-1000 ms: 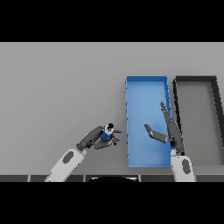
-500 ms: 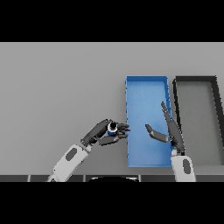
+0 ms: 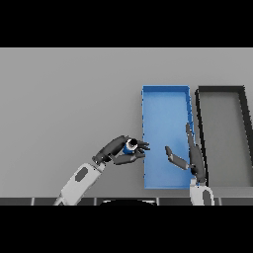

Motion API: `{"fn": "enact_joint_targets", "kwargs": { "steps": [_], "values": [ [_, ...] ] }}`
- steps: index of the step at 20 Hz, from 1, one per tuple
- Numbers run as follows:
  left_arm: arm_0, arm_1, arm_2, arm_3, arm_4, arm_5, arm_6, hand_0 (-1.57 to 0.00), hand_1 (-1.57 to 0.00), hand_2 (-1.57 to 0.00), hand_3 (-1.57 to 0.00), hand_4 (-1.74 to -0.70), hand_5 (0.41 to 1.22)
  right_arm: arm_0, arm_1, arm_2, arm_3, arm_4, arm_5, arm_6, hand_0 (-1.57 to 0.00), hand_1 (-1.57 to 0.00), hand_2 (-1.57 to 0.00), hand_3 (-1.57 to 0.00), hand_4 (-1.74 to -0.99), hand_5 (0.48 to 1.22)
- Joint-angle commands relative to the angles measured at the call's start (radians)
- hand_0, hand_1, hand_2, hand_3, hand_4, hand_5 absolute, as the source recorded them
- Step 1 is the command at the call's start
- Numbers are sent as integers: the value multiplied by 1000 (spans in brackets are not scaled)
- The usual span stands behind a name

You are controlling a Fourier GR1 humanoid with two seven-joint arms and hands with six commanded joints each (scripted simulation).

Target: Pick up the blue pipe and place it into the blue bin.

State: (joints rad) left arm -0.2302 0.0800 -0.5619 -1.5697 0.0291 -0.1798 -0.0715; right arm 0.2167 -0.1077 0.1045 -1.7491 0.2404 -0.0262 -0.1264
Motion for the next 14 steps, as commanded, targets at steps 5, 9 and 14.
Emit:
{"fn": "enact_joint_targets", "kwargs": {
  "steps": [5, 9, 14],
  "values": [
    [10, -14, 5, -3, -25, -12, -4, -1571, -1571, -1571, -1571, -1474, 1221, 71, 52, 8, -57, 16, -60, -26, 1, -11, -3, 1, -1194, 572],
    [25, -16, 12, -23, -37, -28, 3, -1571, -1571, -1571, -1571, -1475, 1221, 63, 19, -7, -155, -136, 46, -140, 1, -14, -25, 1, -1175, 592],
    [20, -29, 29, -21, -57, -44, 18, -1571, -1571, -1571, -1571, -1473, 1221, 20, -114, 36, -347, -220, 183, 25, 1, -4, -8, 1, -1177, 567]
  ]
}}
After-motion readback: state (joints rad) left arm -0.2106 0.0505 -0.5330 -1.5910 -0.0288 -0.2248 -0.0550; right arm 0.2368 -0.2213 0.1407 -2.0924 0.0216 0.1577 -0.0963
